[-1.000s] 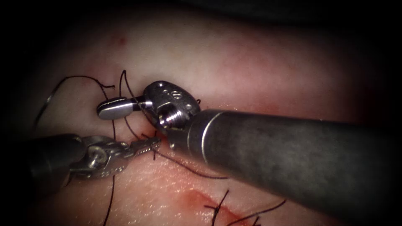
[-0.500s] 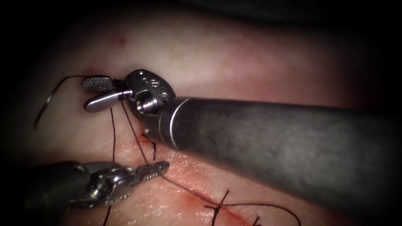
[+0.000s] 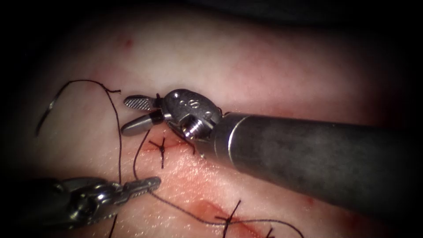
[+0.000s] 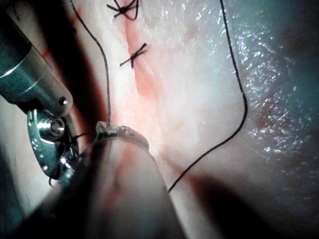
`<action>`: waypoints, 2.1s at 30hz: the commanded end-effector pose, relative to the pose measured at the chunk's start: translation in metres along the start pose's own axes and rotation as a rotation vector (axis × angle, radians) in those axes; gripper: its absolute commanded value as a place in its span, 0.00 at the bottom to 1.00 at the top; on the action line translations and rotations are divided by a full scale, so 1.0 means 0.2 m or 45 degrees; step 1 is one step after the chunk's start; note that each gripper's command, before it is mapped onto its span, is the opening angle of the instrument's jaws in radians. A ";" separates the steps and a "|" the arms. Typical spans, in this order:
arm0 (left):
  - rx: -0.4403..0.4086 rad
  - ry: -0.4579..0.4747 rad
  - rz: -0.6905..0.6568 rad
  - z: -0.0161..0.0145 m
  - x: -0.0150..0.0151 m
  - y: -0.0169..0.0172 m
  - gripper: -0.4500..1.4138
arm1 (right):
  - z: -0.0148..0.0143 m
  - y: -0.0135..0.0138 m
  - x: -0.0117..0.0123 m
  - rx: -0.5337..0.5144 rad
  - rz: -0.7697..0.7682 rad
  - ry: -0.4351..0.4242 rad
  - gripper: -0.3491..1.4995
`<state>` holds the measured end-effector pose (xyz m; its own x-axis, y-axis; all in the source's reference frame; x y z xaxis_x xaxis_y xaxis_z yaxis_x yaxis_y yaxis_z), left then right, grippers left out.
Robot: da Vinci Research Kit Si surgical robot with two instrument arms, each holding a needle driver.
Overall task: Wound Closure
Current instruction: With the left driver, loop the suture counter clockwise twice around the right driver.
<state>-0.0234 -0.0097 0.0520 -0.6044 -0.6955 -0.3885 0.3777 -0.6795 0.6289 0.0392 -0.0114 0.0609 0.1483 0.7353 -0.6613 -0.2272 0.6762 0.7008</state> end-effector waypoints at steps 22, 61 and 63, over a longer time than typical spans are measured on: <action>0.140 0.178 0.110 0.003 -0.028 -0.022 0.00 | -0.022 -0.003 -0.027 0.726 0.126 -0.283 0.64; -0.004 0.418 0.049 0.042 -0.059 0.039 0.00 | -0.030 0.005 0.003 0.680 0.835 0.286 0.15; -0.005 0.437 0.041 0.041 -0.058 0.038 0.00 | -0.030 0.005 0.004 0.676 0.834 0.296 0.16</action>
<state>-0.0186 -0.0053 0.0663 -0.3187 -0.7514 -0.5778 0.3973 -0.6593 0.6383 0.0323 -0.0107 0.0590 -0.0697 0.9947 -0.0758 0.2869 0.0928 0.9535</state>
